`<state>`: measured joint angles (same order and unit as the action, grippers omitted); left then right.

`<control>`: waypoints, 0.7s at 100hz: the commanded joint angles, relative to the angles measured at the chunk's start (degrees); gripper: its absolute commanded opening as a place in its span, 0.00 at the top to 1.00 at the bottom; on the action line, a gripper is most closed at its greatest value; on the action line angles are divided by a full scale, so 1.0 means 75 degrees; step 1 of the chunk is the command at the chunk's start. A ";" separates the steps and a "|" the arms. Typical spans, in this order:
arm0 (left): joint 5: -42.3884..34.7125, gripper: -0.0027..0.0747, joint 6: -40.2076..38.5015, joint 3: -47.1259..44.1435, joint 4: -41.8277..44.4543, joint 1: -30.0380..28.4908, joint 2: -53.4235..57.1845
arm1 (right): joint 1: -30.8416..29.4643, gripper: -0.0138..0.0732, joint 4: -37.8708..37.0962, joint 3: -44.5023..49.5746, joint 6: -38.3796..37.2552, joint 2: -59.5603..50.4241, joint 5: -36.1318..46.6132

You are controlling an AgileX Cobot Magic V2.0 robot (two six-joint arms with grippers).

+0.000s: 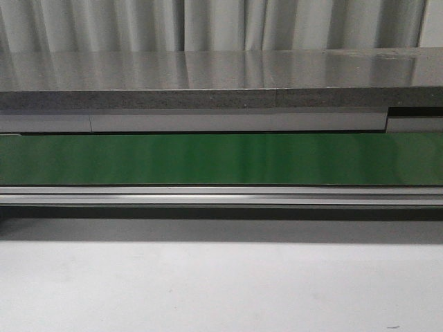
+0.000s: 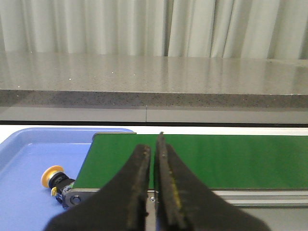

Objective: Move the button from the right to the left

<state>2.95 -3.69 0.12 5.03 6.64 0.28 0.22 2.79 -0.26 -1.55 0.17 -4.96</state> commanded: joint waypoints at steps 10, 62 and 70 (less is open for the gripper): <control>-0.0624 0.96 -0.0074 -0.0314 -0.0076 -0.0006 0.0271 | 0.0015 0.92 -0.0139 0.0179 -0.0027 -0.0218 0.0544; -0.0624 0.96 -0.0074 -0.0314 -0.0076 -0.0006 0.0271 | 0.0015 0.92 -0.0330 0.0260 -0.0027 -0.0218 0.0547; -0.0624 0.96 -0.0074 -0.0314 -0.0076 -0.0006 0.0271 | 0.0015 0.92 -0.0330 0.0260 -0.0027 -0.0218 0.0547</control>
<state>2.95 -3.69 0.12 5.03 6.64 0.28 0.22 0.96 1.73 -1.67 -0.47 -5.35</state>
